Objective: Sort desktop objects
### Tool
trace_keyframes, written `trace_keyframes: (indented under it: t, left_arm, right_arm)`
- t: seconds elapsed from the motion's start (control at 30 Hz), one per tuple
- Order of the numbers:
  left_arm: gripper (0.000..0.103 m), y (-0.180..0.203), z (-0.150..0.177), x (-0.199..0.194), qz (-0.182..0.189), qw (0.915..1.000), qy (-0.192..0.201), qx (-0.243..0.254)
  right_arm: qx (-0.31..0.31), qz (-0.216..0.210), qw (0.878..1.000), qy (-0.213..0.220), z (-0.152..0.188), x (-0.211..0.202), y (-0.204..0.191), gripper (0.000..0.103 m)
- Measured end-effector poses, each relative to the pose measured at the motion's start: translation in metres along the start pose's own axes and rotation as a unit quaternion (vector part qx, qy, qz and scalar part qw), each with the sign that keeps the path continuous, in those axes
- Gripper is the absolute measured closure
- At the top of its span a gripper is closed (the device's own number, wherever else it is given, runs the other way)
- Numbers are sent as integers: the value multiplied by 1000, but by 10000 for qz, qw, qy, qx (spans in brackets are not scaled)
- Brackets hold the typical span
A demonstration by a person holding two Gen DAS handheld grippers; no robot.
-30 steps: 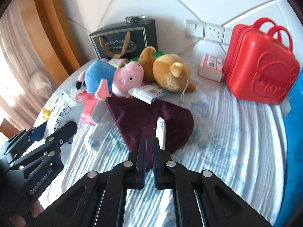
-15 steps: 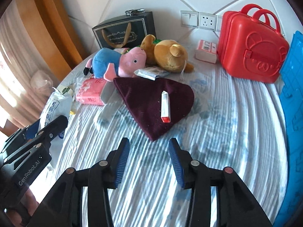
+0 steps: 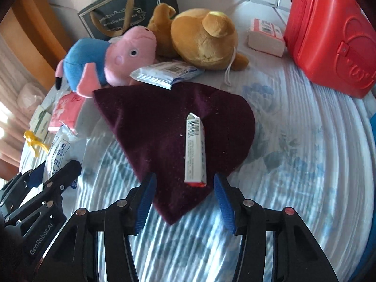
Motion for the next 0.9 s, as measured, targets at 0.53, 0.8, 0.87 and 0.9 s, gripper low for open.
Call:
trace_keyframes:
  t: [0.53,0.8,0.87,0.9]
  left_arm:
    - [63,16,-6,-154,167,9901,1393,-7]
    - [62,69,23,-282,470,9680,2444,307]
    - [62,94,33,-303,553,9631,2594,451]
    - [62,108,39,-313,616,9607,2650,543]
  right_arm:
    - [-564,50,9771,2053,28,-179,-30,85]
    - [-689,731,9207,3771,118,-335,-29,85]
    - [-564,827,9151,3906,135,-358,-13,85]
    - [-492,869,9127,3962,143,-368,-3,85]
Point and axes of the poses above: each gripper's, at about its wrist camera, not at the fingertips, and x roughly the way its jaws point, y to its right, z to its underside, the point moved 4 cm from there along x, roughly the way its jaws point, and after that the axes turned 2 degrees about -z, right-handed, at the moved point
